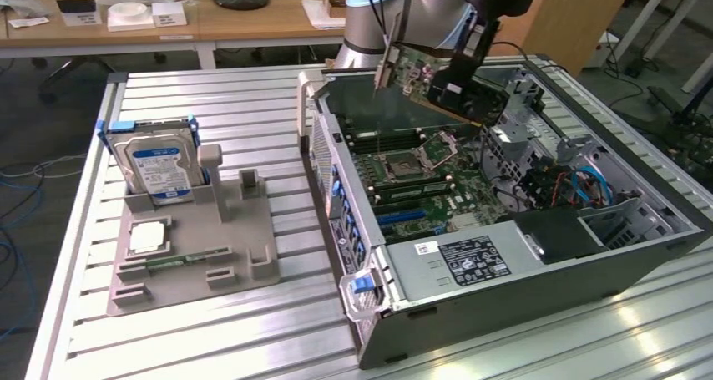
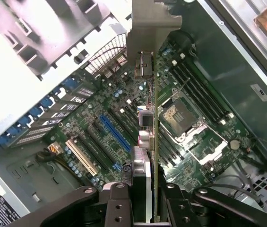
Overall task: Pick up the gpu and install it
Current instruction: 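Insert the gpu into the slot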
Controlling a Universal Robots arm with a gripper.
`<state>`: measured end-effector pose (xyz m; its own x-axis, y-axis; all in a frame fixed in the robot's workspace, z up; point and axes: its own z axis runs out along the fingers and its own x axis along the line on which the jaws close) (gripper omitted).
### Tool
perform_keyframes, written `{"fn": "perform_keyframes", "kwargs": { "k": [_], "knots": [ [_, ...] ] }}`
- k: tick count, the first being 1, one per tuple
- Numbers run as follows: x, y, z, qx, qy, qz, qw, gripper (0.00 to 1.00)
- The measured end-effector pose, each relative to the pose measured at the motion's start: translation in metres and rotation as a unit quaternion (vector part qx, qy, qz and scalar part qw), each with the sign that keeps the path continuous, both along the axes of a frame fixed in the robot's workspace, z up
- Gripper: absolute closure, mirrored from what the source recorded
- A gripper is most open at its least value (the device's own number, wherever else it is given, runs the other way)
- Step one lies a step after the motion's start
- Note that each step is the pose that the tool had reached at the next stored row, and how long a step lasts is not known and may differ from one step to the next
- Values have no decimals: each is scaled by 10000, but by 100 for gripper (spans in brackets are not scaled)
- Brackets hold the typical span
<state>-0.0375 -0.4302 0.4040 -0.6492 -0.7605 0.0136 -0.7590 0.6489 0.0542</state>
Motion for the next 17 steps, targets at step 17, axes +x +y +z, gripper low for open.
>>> {"fn": "perform_keyframes", "kwargs": {
  "k": [17],
  "knots": [
    [0,-5,-1,0,0,896,9960,72]
  ]
}}
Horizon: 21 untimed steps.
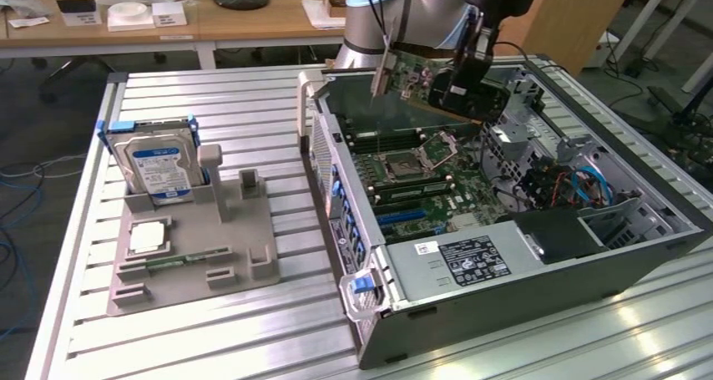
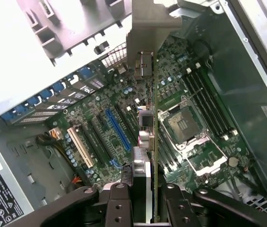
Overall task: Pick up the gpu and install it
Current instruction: 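Insert the gpu into the slot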
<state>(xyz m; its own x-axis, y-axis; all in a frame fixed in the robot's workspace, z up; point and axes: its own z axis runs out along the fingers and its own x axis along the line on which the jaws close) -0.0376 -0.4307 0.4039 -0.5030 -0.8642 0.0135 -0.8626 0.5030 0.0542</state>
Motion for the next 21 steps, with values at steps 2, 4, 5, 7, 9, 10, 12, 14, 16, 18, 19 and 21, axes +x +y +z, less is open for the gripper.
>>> {"fn": "perform_keyframes", "kwargs": {
  "k": [2,4,5,7,9,10,12,14,16,18,19,21],
  "knots": [
    [0,-1,0,0,0,109,9999,72],
    [0,-1,0,0,0,212,9998,72],
    [0,-1,0,0,0,265,9996,72],
    [0,-1,-1,0,0,379,9993,72],
    [0,-1,0,0,0,497,9988,72],
    [0,-1,0,0,0,554,9985,72],
    [0,-1,-1,1,0,664,9978,72],
    [0,-2,-1,0,0,786,9969,72],
    [0,-2,-1,0,0,905,9959,72],
    [0,-2,-1,0,0,1030,9947,72],
    [0,-2,-1,0,0,1093,9940,72],
    [0,-2,-1,0,0,1222,9925,72]
  ]
}}
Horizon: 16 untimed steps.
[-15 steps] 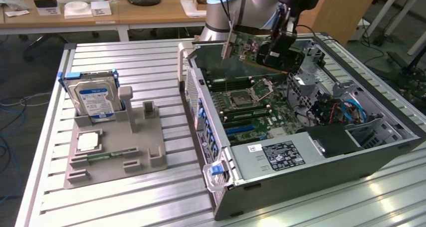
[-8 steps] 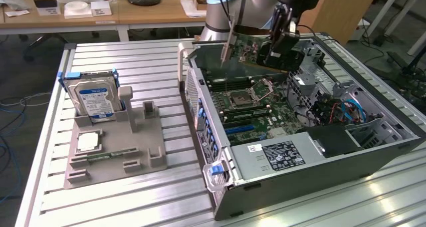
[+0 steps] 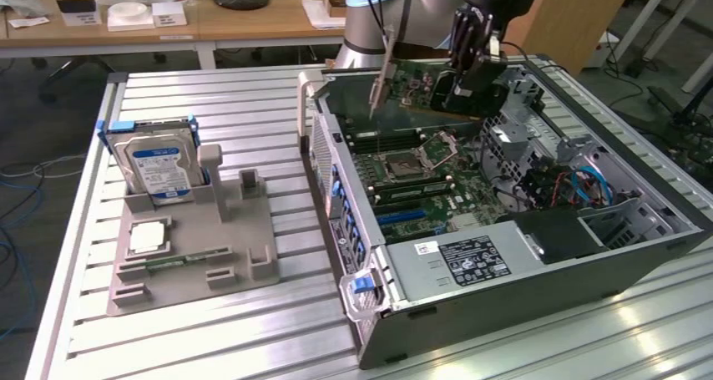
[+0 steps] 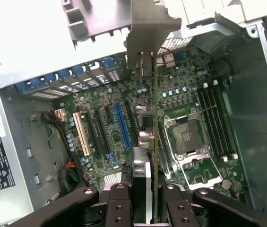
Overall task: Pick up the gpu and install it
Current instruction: 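Insert the gpu into the slot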
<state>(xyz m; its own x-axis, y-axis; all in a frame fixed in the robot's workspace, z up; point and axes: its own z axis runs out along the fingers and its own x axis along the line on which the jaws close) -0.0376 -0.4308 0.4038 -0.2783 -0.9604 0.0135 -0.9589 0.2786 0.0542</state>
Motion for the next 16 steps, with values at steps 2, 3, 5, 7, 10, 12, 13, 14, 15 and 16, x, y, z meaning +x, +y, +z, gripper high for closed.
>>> {"fn": "perform_keyframes", "kwargs": {
  "k": [2,3,5,7,10,12,13,14,15,16],
  "knots": [
    [0,0,0,0,0,121,9999,72],
    [0,0,0,0,0,179,9998,72],
    [0,0,0,0,0,297,9996,72],
    [0,0,-1,0,0,418,9991,72],
    [0,0,-2,0,0,591,9983,72],
    [0,0,-2,0,0,705,9975,72],
    [0,0,-2,0,0,765,9971,72],
    [0,0,-2,0,0,821,9966,72],
    [0,0,-3,0,0,877,9961,72],
    [0,0,-2,0,0,933,9956,72]
  ]
}}
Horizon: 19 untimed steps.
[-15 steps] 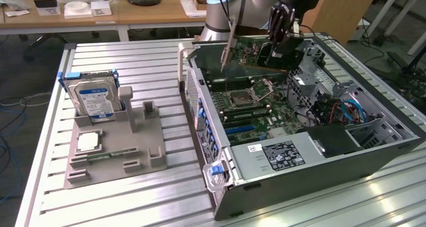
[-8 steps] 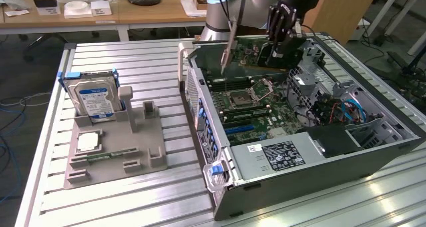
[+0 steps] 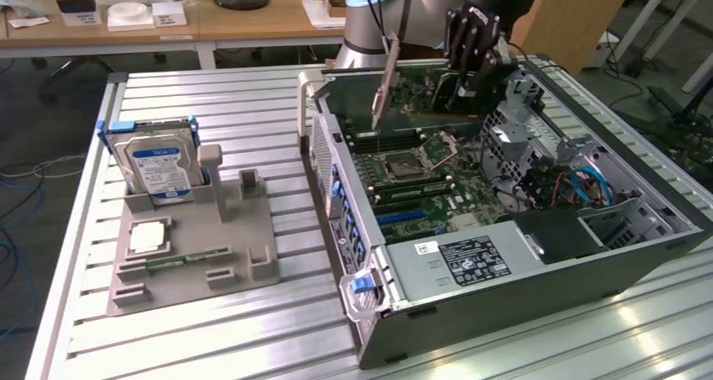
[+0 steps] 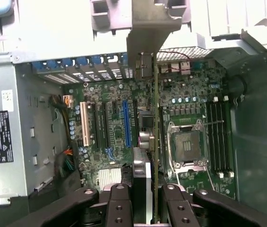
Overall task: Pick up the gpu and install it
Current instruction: 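Insert the gpu into the slot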
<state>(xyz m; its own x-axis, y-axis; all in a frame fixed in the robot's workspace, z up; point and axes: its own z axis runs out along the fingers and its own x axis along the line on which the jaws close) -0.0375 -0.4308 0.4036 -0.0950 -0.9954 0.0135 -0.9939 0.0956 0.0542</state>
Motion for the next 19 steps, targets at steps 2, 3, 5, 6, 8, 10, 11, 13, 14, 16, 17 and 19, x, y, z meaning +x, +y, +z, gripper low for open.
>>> {"fn": "perform_keyframes", "kwargs": {
  "k": [2,3,5,6,8,10,11,13,14,16,17,19],
  "knots": [
    [0,0,-1,0,0,112,9999,72],
    [0,0,-1,0,0,174,9998,72],
    [0,0,-1,0,0,290,9996,72],
    [0,0,-1,0,0,349,9994,72],
    [0,0,-2,0,0,474,9989,72],
    [0,0,-3,0,0,606,9982,72],
    [0,0,-3,0,0,678,9977,72],
    [0,0,-4,0,0,796,9968,72],
    [-6,-1,-7,0,-6,807,9967,72],
    [-17,-1,-21,-8,-66,805,9967,72],
    [-23,-1,-29,-11,-98,797,9968,72],
    [-29,-1,-46,-15,-149,771,9969,72]
  ]
}}
